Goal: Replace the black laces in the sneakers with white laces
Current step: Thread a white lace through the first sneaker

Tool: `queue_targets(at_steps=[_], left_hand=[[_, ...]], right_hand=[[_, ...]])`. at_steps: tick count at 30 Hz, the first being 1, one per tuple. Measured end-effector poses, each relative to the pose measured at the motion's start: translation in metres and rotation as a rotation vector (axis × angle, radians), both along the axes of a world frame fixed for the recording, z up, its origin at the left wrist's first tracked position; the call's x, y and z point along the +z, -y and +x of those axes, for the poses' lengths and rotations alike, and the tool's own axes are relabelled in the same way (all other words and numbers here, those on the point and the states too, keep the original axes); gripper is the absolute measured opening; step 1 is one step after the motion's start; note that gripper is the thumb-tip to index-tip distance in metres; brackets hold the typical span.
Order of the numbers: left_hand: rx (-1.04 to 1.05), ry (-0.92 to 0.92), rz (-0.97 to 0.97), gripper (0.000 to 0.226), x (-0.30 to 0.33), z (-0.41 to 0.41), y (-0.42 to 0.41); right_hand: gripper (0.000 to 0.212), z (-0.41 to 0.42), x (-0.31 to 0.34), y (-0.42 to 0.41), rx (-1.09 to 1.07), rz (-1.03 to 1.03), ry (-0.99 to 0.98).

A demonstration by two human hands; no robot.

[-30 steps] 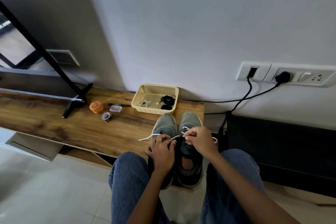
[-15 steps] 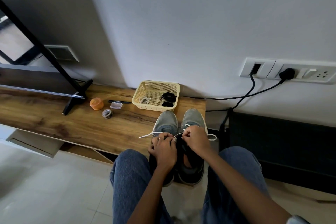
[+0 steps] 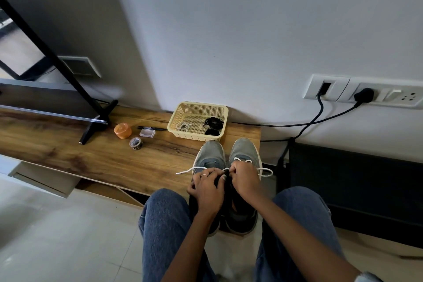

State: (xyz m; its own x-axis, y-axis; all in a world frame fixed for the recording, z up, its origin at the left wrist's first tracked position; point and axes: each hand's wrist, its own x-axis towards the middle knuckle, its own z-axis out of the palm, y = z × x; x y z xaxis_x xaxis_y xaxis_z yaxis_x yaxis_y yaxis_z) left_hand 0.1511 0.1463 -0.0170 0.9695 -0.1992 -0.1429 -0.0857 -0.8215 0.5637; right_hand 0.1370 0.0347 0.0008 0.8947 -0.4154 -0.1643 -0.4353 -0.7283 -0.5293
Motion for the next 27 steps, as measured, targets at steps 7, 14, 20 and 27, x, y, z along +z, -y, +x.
queue_targets(at_steps=[7,14,20,27], left_hand=[[0.015,0.019,-0.099,0.022,0.002,-0.003,0.0],[0.012,-0.014,-0.081,0.024,0.002,0.0,0.0],[0.1,-0.032,-0.096,0.03,-0.002,0.001,0.003],[0.111,-0.043,-0.1,0.018,0.0,0.004,0.005]], right_hand=[[0.024,-0.003,-0.002,0.001,-0.092,0.233,0.059],[0.015,-0.005,-0.003,0.007,-0.344,0.758,0.042],[0.025,-0.004,-0.005,0.0,-0.386,0.694,0.099],[0.023,-0.01,0.003,-0.011,-0.239,0.29,0.186]])
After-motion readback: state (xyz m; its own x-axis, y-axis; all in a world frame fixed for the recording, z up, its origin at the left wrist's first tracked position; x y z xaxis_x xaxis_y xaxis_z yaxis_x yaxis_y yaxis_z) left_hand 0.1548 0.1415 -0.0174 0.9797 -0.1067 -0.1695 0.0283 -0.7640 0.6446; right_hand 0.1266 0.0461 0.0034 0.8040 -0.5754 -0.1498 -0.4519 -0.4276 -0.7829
